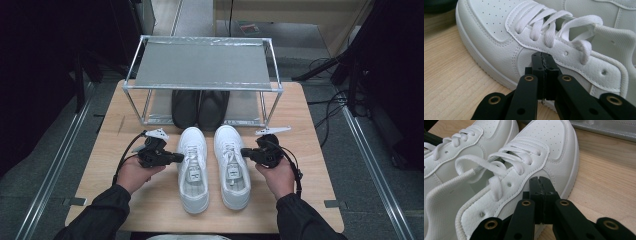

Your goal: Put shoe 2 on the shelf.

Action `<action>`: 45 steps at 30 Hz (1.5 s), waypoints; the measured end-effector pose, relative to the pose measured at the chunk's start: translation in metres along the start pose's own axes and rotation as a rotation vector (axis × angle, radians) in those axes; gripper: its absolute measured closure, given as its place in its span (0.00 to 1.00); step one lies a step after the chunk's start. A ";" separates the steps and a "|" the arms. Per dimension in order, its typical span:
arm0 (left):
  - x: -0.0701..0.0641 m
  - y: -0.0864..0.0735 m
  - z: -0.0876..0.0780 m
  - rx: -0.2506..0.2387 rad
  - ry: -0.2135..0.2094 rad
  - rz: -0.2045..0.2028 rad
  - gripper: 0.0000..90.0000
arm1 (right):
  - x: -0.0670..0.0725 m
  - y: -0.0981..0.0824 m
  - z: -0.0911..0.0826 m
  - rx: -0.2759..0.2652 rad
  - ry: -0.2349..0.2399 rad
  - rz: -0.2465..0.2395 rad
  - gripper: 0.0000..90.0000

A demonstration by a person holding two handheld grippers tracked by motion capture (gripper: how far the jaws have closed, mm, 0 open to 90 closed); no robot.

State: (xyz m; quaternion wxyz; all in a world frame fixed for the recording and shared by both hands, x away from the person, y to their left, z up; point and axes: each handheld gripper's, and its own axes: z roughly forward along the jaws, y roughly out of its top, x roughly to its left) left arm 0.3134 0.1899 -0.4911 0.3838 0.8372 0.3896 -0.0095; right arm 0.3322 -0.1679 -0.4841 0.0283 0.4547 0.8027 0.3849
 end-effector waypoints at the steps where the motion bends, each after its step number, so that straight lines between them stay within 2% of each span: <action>1: 0.000 0.000 0.000 -0.001 -0.003 0.001 1.00 | 0.000 0.000 0.000 0.001 0.002 0.001 1.00; 3: -0.002 0.000 0.002 -0.003 -0.026 -0.001 1.00 | -0.001 0.000 0.001 0.004 0.006 0.006 1.00; 5: -0.006 0.000 0.005 0.006 -0.040 0.024 1.00 | 0.000 0.000 0.001 0.003 0.003 0.002 1.00; 9: -0.010 0.001 0.008 0.005 -0.043 0.031 0.99 | 0.003 0.001 0.002 0.001 0.004 -0.003 1.00; 13: -0.009 0.000 0.008 0.002 -0.049 0.026 0.99 | 0.007 0.001 0.005 0.014 0.027 -0.012 1.00; 16: -0.008 0.000 0.008 -0.003 -0.062 0.017 0.99 | 0.010 0.001 0.005 0.015 0.016 -0.027 1.00; 20: -0.006 -0.002 0.004 0.024 -0.060 0.011 0.96 | 0.003 0.002 0.002 0.015 0.025 -0.007 0.98; 22: -0.007 -0.005 0.003 0.043 -0.067 0.025 0.96 | 0.001 0.002 0.000 -0.001 0.024 0.001 0.97; 25: -0.011 -0.011 0.004 0.074 -0.071 0.037 0.97 | 0.000 0.003 -0.001 0.005 0.019 0.005 0.98; 30: -0.013 -0.013 0.008 0.072 -0.084 0.026 1.00 | 0.003 0.003 0.004 0.020 0.027 -0.013 1.00; 32: -0.015 -0.014 0.010 0.069 -0.114 0.025 1.00 | 0.003 0.003 0.004 0.024 0.034 -0.006 1.00; 34: -0.020 -0.013 0.013 0.073 -0.085 0.054 1.00 | 0.003 0.003 0.004 0.022 0.030 -0.009 1.00; 45: -0.025 -0.012 0.014 0.070 -0.066 0.034 1.00 | 0.000 0.005 0.006 0.016 0.025 -0.002 0.98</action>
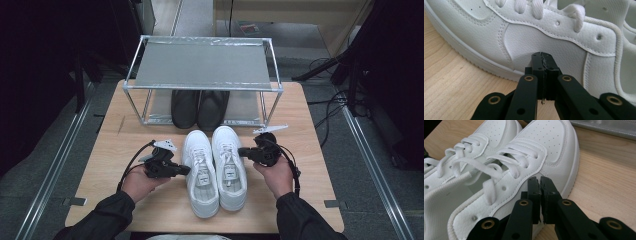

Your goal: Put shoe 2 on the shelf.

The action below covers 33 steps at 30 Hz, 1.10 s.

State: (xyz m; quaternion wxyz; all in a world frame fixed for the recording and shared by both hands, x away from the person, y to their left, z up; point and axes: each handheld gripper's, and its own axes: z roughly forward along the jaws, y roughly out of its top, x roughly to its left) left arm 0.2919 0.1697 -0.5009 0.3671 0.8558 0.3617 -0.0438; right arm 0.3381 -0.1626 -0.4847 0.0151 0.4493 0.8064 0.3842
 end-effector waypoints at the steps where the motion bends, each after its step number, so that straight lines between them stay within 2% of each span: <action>1: 0.000 0.000 0.000 -0.002 -0.005 -0.004 1.00 | 0.000 0.001 0.000 -0.002 -0.004 -0.003 0.97; 5: 0.002 -0.001 0.000 -0.012 -0.023 -0.031 1.00 | 0.000 0.002 0.001 -0.006 -0.012 -0.006 0.95; 7: 0.001 -0.001 0.003 -0.019 -0.048 -0.039 1.00 | -0.001 0.002 0.000 -0.011 -0.024 -0.011 0.95; 9: -0.004 0.000 0.008 -0.024 -0.053 -0.020 1.00 | -0.003 0.003 -0.001 -0.015 -0.045 -0.011 0.96; 12: -0.013 0.002 0.014 -0.034 -0.050 0.008 1.00 | -0.008 0.003 -0.004 -0.027 -0.065 0.012 0.96; 17: -0.018 0.004 0.020 -0.042 -0.075 0.014 1.00 | -0.014 0.002 -0.006 -0.048 -0.090 0.025 0.96; 22: -0.013 0.003 0.017 -0.034 -0.101 0.023 0.99 | -0.016 0.002 -0.008 -0.055 -0.090 0.032 0.92; 24: -0.012 0.004 0.013 -0.044 -0.122 0.029 0.92 | -0.017 0.002 -0.011 -0.066 -0.082 0.039 0.89; 26: -0.011 0.004 0.009 -0.037 -0.107 0.048 0.89 | -0.019 0.002 -0.014 -0.084 -0.064 0.049 0.88; 27: -0.011 0.004 0.007 -0.038 -0.087 0.055 0.88 | -0.020 0.002 -0.015 -0.093 -0.057 0.051 0.88; 31: -0.009 0.005 0.002 -0.050 -0.095 0.061 0.84 | -0.020 0.002 -0.020 -0.117 -0.036 0.057 0.87; 33: -0.009 0.006 -0.002 -0.058 -0.083 0.070 0.80 | -0.019 0.002 -0.022 -0.138 -0.029 0.054 0.85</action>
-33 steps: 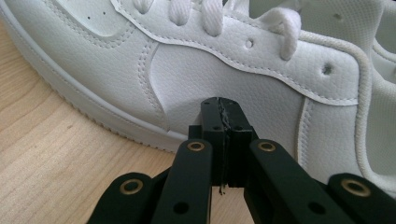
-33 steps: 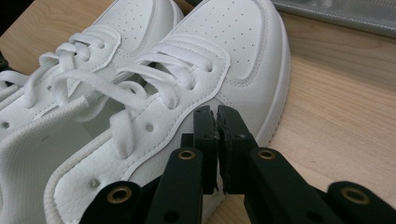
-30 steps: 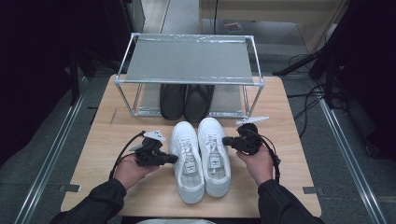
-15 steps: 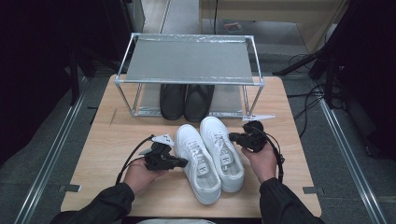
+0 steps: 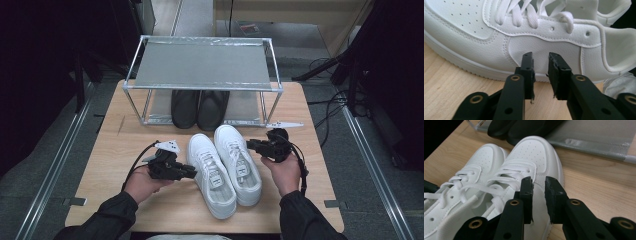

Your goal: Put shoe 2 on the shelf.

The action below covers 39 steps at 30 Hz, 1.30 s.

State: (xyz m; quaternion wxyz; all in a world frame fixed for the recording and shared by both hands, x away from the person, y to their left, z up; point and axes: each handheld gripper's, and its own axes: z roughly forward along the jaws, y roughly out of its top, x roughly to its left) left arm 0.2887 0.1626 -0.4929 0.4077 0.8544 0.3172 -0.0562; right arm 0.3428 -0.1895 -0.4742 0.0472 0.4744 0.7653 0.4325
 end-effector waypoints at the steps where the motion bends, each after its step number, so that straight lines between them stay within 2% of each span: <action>1: 0.000 0.000 -0.002 -0.007 0.000 0.000 0.79 | 0.000 0.000 -0.001 -0.010 0.004 -0.001 0.84; 4: -0.001 0.001 -0.006 -0.018 -0.001 0.008 0.74 | 0.000 0.000 -0.004 -0.041 0.007 -0.006 0.85; 7: -0.001 0.002 -0.012 -0.031 0.019 0.020 0.69 | -0.001 0.000 -0.005 -0.052 0.011 -0.008 0.84; 8: -0.001 0.003 -0.014 -0.034 0.022 0.019 0.68 | -0.001 -0.001 -0.005 -0.055 0.015 -0.015 0.80; 14: 0.004 0.003 -0.025 -0.055 0.035 0.013 0.62 | 0.001 0.000 -0.007 -0.060 0.015 0.017 0.73; 18: 0.007 0.003 -0.029 -0.061 0.023 0.013 0.57 | 0.006 0.000 -0.009 -0.071 0.006 -0.041 0.67; 22: 0.007 0.004 -0.030 -0.063 0.008 0.021 0.51 | 0.011 -0.001 -0.012 -0.065 -0.009 -0.034 0.59; 25: 0.007 0.005 -0.031 -0.072 0.015 0.027 0.48 | 0.014 -0.002 -0.016 -0.071 -0.007 -0.021 0.60; 27: 0.008 0.006 -0.033 -0.077 0.025 0.022 0.48 | 0.017 -0.003 -0.020 -0.075 0.008 -0.037 0.64; 30: 0.010 0.007 -0.035 -0.068 0.035 0.033 0.47 | 0.022 -0.005 -0.023 -0.073 0.016 -0.049 0.64; 35: 0.017 0.008 -0.039 -0.073 0.033 0.013 0.47 | 0.030 -0.008 -0.031 -0.089 0.023 -0.032 0.62; 39: 0.021 0.011 -0.039 -0.076 0.039 -0.002 0.47 | 0.037 -0.012 -0.036 -0.088 0.035 -0.040 0.62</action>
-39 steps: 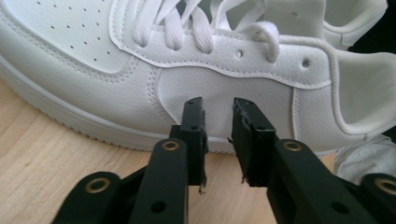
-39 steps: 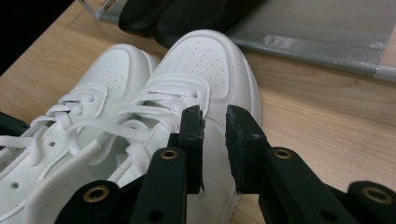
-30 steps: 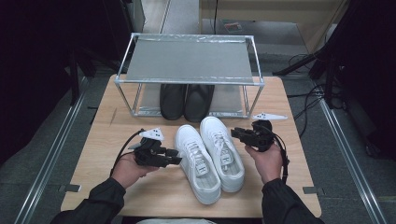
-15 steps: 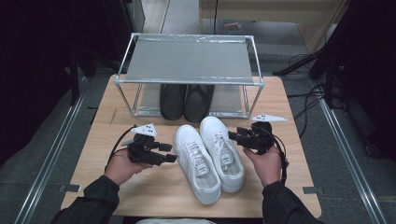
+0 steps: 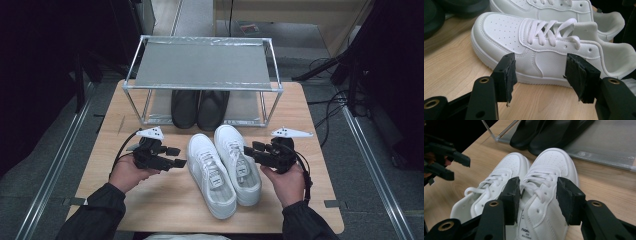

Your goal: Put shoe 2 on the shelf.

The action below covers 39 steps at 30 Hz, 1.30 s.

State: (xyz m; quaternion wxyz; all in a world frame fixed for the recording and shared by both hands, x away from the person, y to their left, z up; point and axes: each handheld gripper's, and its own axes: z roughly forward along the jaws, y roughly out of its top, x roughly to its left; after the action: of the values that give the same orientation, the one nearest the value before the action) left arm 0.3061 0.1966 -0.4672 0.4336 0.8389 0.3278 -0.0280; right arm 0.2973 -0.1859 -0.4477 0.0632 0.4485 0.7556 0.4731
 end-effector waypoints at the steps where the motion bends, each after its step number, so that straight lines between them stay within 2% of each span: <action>1: 0.001 0.001 0.001 -0.002 -0.009 -0.002 0.47 | 0.002 -0.001 -0.001 0.006 -0.002 -0.002 0.62; 7: 0.005 0.005 0.002 -0.009 -0.016 -0.005 0.47 | 0.015 -0.007 -0.003 0.008 -0.003 -0.011 0.61; 12: 0.007 0.008 0.002 -0.012 -0.018 0.003 0.47 | 0.026 -0.014 0.002 0.026 0.014 -0.038 0.59; 15: 0.009 0.010 0.002 -0.013 -0.019 0.002 0.47 | 0.033 -0.016 0.002 0.017 0.000 -0.053 0.58; 23: 0.011 0.011 0.002 -0.022 -0.023 0.000 0.47 | 0.050 -0.022 0.009 0.033 0.011 -0.047 0.55; 26: 0.011 0.011 0.002 -0.026 -0.011 -0.005 0.47 | 0.054 -0.024 0.014 0.030 -0.032 -0.040 0.50; 28: 0.011 0.011 -0.001 -0.048 -0.001 -0.004 0.48 | 0.057 -0.024 0.016 0.025 -0.039 -0.022 0.48; 33: 0.016 0.011 -0.004 -0.062 0.009 -0.022 0.48 | 0.064 -0.029 0.025 0.042 -0.054 -0.035 0.43; 39: 0.017 0.010 -0.004 -0.062 0.007 -0.026 0.48 | 0.068 -0.035 0.035 0.071 -0.036 -0.024 0.42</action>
State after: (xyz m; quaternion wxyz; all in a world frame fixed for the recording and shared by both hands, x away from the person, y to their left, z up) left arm 0.3245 0.2045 -0.4630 0.4577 0.8209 0.3410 -0.0207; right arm 0.2537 -0.1181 -0.4710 0.0667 0.4497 0.7761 0.4371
